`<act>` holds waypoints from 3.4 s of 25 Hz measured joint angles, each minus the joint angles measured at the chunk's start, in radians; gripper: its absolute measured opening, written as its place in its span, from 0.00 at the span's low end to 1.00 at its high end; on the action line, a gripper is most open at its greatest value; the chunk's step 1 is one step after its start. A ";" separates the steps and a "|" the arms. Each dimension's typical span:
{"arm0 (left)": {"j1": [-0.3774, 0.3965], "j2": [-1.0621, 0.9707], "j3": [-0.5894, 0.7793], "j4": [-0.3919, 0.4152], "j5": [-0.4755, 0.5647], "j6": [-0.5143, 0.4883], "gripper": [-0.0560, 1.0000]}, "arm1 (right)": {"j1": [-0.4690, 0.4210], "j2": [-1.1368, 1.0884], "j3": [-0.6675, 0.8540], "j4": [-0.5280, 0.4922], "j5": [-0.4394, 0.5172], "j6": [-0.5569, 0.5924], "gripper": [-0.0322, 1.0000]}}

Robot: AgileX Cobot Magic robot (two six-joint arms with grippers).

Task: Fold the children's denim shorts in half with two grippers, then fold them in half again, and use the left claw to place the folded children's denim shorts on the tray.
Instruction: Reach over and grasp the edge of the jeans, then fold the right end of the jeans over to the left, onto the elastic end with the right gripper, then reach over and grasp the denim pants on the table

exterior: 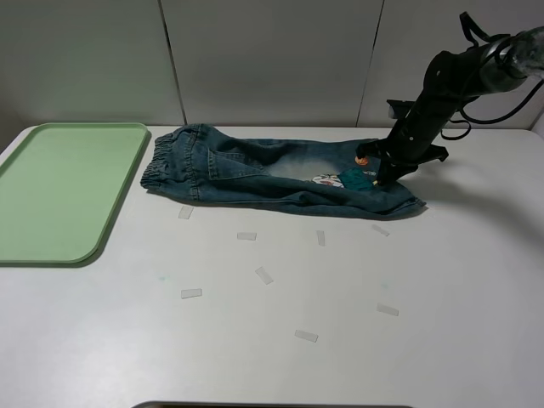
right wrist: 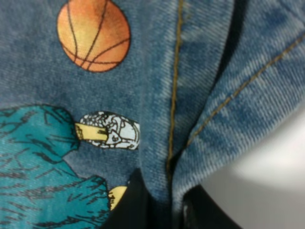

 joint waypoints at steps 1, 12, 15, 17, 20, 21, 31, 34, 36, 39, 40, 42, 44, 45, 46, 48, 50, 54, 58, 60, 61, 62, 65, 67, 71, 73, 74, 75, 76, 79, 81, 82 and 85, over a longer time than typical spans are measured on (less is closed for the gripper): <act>0.000 0.000 0.000 0.000 0.000 0.000 0.80 | -0.002 -0.004 0.000 -0.038 0.018 0.002 0.08; 0.000 0.000 0.000 0.000 0.000 0.000 0.80 | -0.080 -0.138 0.004 -0.554 0.191 0.160 0.08; 0.000 0.000 0.000 0.000 0.000 0.000 0.80 | -0.055 -0.183 0.004 -0.573 0.217 0.191 0.08; 0.000 0.000 0.000 0.000 0.000 0.000 0.80 | -0.012 -0.213 0.004 -0.557 0.232 0.199 0.08; 0.000 0.000 0.000 0.000 0.000 0.000 0.80 | 0.059 -0.247 0.004 -0.492 0.246 0.202 0.08; 0.000 0.000 0.000 0.000 0.000 0.000 0.80 | 0.082 -0.255 0.004 -0.462 0.251 0.203 0.08; 0.000 0.000 0.000 0.000 0.000 0.000 0.80 | 0.246 -0.263 0.004 -0.229 0.159 0.263 0.08; 0.000 0.000 0.000 0.000 0.000 0.000 0.80 | 0.285 -0.263 0.004 -0.175 0.106 0.331 0.08; 0.000 0.000 0.000 0.000 0.000 0.000 0.80 | 0.313 -0.263 0.004 -0.148 0.073 0.372 0.08; 0.000 0.000 0.000 0.001 0.000 0.000 0.80 | 0.355 -0.263 0.004 -0.120 0.027 0.405 0.08; 0.000 0.000 0.000 0.005 0.000 0.000 0.80 | 0.366 -0.263 0.004 -0.113 0.010 0.410 0.08; 0.000 0.000 0.000 0.021 0.000 0.001 0.80 | 0.402 -0.263 0.004 -0.082 -0.040 0.419 0.08; 0.000 0.000 0.000 0.044 0.001 0.013 0.80 | 0.420 -0.263 0.004 -0.056 -0.071 0.419 0.08; 0.000 0.000 0.000 0.060 0.001 0.022 0.80 | 0.429 -0.263 0.004 -0.048 -0.088 0.419 0.08; 0.000 0.000 0.000 0.074 0.003 0.032 0.80 | 0.436 -0.263 0.004 -0.041 -0.105 0.419 0.08; 0.000 0.000 0.000 0.088 0.003 0.041 0.80 | 0.449 -0.262 0.004 -0.022 -0.130 0.421 0.08; 0.000 0.000 0.000 0.090 0.003 0.042 0.80 | 0.461 -0.260 0.004 0.008 -0.152 0.423 0.08; 0.000 0.000 0.000 0.104 0.003 0.044 0.80 | 0.475 -0.245 0.004 0.051 -0.202 0.422 0.08; 0.000 0.000 0.000 0.118 0.003 0.045 0.80 | 0.475 -0.234 0.006 0.054 -0.241 0.384 0.09; 0.000 0.000 0.000 0.129 0.003 0.045 0.80 | 0.475 -0.233 0.006 0.057 -0.264 0.350 0.18; 0.000 0.000 0.000 0.131 0.003 0.045 0.80 | 0.475 -0.233 0.006 0.057 -0.282 0.329 0.27; 0.000 0.000 0.000 0.133 0.003 0.045 0.80 | 0.475 -0.233 0.006 0.057 -0.296 0.303 0.38; 0.000 0.000 0.000 0.139 0.003 0.045 0.80 | 0.475 -0.233 0.006 0.057 -0.341 0.243 0.63; 0.000 0.000 0.000 0.141 0.003 0.045 0.80 | 0.475 -0.233 0.006 0.058 -0.356 0.231 0.67; 0.000 0.000 0.000 0.141 0.003 0.045 0.80 | 0.475 -0.233 0.006 0.046 -0.364 0.225 0.70; 0.000 0.000 0.000 0.141 0.003 0.045 0.80 | 0.475 -0.233 0.006 0.015 -0.364 0.224 0.70; 0.000 0.000 0.000 0.141 0.003 0.045 0.80 | 0.471 -0.233 0.006 0.000 -0.360 0.224 0.70; 0.000 0.000 0.000 0.141 0.003 0.045 0.80 | 0.466 -0.233 0.006 -0.021 -0.351 0.223 0.70; 0.000 0.000 0.000 0.141 0.003 0.045 0.80 | 0.459 -0.233 0.006 -0.043 -0.337 0.222 0.70; 0.000 0.000 0.000 0.141 0.003 0.045 0.80 | 0.417 -0.233 0.006 -0.115 -0.272 0.221 0.70; 0.000 0.000 0.000 0.141 0.003 0.045 0.80 | 0.377 -0.237 0.007 -0.166 -0.212 0.221 0.70; 0.000 0.000 0.000 0.141 0.003 0.045 0.80 | 0.356 -0.244 0.011 -0.194 -0.179 0.225 0.70; 0.000 0.000 0.000 0.141 0.002 0.045 0.80 | 0.290 -0.294 0.072 -0.244 -0.111 0.254 0.70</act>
